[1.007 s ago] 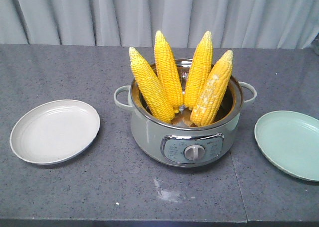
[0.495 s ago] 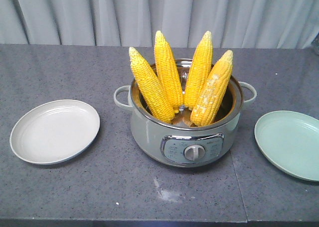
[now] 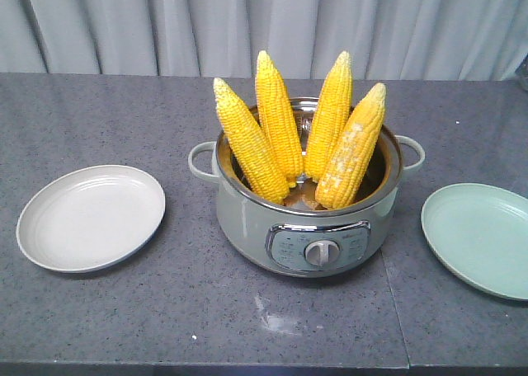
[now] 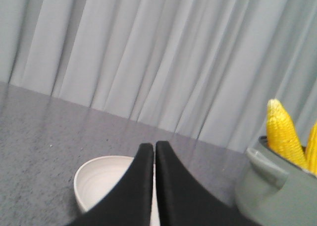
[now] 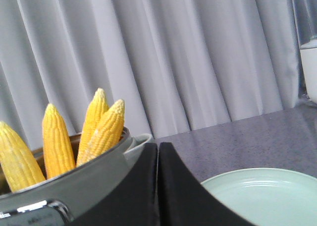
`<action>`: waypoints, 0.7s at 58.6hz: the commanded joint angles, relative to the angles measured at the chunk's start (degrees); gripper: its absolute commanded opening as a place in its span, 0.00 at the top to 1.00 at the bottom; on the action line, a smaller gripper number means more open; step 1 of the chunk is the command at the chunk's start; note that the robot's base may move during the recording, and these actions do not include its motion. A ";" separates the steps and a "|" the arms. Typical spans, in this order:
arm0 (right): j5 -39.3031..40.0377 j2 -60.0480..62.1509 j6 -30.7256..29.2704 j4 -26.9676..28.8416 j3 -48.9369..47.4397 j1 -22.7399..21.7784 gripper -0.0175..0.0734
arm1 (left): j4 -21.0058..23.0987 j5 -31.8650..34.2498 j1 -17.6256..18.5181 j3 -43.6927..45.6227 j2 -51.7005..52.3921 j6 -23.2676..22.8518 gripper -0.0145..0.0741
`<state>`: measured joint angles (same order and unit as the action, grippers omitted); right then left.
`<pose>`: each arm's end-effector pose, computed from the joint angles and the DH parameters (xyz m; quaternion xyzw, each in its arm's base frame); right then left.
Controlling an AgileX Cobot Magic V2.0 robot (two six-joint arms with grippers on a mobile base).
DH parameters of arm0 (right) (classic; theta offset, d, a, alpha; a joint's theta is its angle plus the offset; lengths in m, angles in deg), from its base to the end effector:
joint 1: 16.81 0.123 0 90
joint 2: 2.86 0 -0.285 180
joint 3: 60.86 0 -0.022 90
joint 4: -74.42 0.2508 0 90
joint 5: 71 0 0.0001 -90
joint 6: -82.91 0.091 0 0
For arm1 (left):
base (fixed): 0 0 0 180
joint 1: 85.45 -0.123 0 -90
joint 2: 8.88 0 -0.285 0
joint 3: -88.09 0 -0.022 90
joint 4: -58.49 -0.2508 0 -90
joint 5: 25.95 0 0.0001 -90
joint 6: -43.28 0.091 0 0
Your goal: Distribute corn equally
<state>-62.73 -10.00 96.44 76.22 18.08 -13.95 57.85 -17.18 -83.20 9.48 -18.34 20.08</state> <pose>0.0548 0.0023 0.2166 0.0699 0.6242 0.1215 0.7686 0.0582 -0.0024 0.2171 -0.1119 0.6282 -0.1660 0.7519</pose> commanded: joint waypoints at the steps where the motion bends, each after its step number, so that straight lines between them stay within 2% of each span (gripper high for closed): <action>1: 5.01 0.32 4.29 1.99 0.73 -0.24 0.81 | 0.64 9.89 -0.15 1.91 -0.86 -3.46 0.84; 8: 1.56 0.32 6.27 0.11 -3.66 -0.24 0.81 | 0.64 19.46 -0.15 2.12 -0.86 -11.14 0.84; 13: -4.49 -0.61 6.19 -0.41 -10.39 -0.24 0.81 | -1.09 18.48 -0.15 5.50 -0.86 -14.75 0.84; 16: -9.54 -2.15 6.07 -0.99 -15.49 -0.24 0.81 | -5.13 15.48 -0.15 9.16 -0.94 -15.88 0.84; 20: -15.14 -4.93 5.58 -1.81 -22.45 -0.24 0.79 | -13.31 10.37 -0.15 15.71 -1.81 -16.10 0.84; 24: -18.93 -8.21 2.16 -1.81 -27.91 -0.24 0.76 | -18.74 5.15 -0.15 21.42 -3.82 -17.85 0.84; 28: -19.53 -11.33 -2.19 -1.41 -32.97 -0.24 0.70 | -22.67 0.81 -0.15 27.26 -6.76 -21.15 0.83; 33: -19.32 -15.30 -7.25 -1.35 -37.42 -0.24 0.59 | -26.19 -1.98 -0.15 33.70 -11.07 -22.87 0.81; 41: -15.85 -20.44 -10.55 -1.30 -41.27 -0.24 0.35 | -26.86 -2.71 0.50 41.37 -18.91 -22.74 0.73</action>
<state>-84.65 -27.03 88.05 75.27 -20.17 -13.95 31.36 -21.89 -83.20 45.87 -32.57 -1.91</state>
